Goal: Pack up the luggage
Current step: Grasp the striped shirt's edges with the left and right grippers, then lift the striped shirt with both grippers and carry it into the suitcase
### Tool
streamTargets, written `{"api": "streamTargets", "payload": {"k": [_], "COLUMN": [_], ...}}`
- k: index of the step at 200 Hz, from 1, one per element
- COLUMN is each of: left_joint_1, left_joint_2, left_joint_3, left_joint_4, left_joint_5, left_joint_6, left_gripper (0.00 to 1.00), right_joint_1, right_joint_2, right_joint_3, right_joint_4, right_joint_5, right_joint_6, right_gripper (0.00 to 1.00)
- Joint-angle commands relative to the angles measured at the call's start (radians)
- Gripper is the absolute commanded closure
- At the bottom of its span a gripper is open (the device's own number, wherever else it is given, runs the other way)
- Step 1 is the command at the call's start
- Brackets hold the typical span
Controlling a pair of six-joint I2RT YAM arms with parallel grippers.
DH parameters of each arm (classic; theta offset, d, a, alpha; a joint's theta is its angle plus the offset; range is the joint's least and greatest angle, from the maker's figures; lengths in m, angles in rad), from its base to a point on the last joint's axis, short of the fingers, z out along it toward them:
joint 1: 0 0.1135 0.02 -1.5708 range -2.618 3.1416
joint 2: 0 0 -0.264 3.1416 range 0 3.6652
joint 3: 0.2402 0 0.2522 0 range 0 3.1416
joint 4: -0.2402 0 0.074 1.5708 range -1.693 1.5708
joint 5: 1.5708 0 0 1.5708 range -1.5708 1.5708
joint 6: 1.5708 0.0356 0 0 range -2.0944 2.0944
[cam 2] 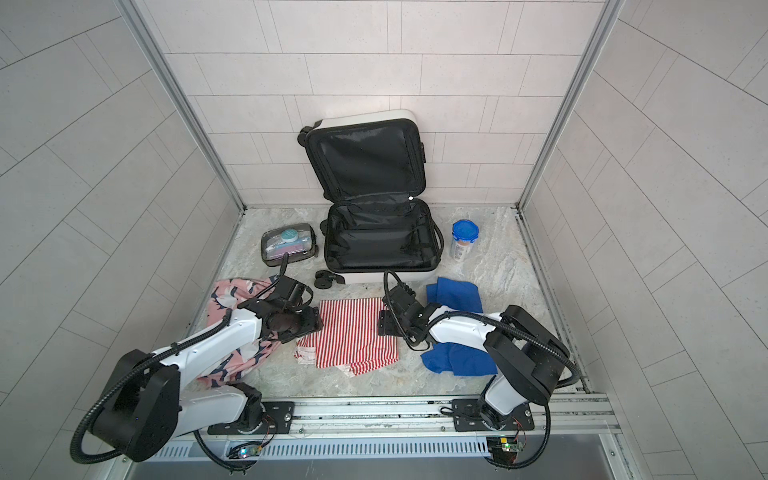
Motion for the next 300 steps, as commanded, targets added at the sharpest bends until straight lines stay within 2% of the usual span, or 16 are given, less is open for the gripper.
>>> {"api": "streamTargets", "payload": {"k": [1,51,103,135,160,206,234,280,300], "left_joint_1": [0.014,0.014,0.009,-0.041,-0.085,-0.093,-0.095,-0.095,-0.094], "left_joint_2": [0.023,0.045,0.118,0.17,0.225,0.221,0.157,0.008,-0.041], "left_joint_3": [-0.021,-0.019,-0.053,-0.047,-0.047,-0.044,-0.019,0.074,0.127], "left_joint_4": [0.012,0.0,0.106,0.149,0.184,0.197,0.159,0.053,0.01], "left_joint_5": [0.007,0.005,0.127,0.15,0.142,0.13,0.134,0.141,0.148], "left_joint_6": [0.016,0.058,0.058,0.045,0.021,0.0,-0.004,-0.003,-0.003], "left_gripper": [0.21,0.21,0.22,0.28,0.39,0.74,1.0,1.0,1.0], "right_joint_1": [0.0,0.002,0.018,0.032,0.038,0.04,0.041,0.042,0.043], "right_joint_2": [-0.025,-0.014,0.03,0.069,0.089,0.075,0.045,-0.024,-0.057], "right_joint_3": [-0.012,-0.01,0.013,0.031,0.035,0.03,0.05,0.131,0.177], "right_joint_4": [-0.019,-0.013,0.004,0.021,0.04,0.026,-0.005,-0.096,-0.141], "right_joint_5": [0.007,0.0,-0.011,-0.019,-0.025,-0.012,-0.006,-0.012,-0.012], "right_joint_6": [-0.002,-0.002,0.004,0.013,0.027,0.034,0.03,0.007,-0.003], "right_gripper": [0.25,0.23,0.24,0.26,0.3,0.52,0.66,1.0,1.0]}}
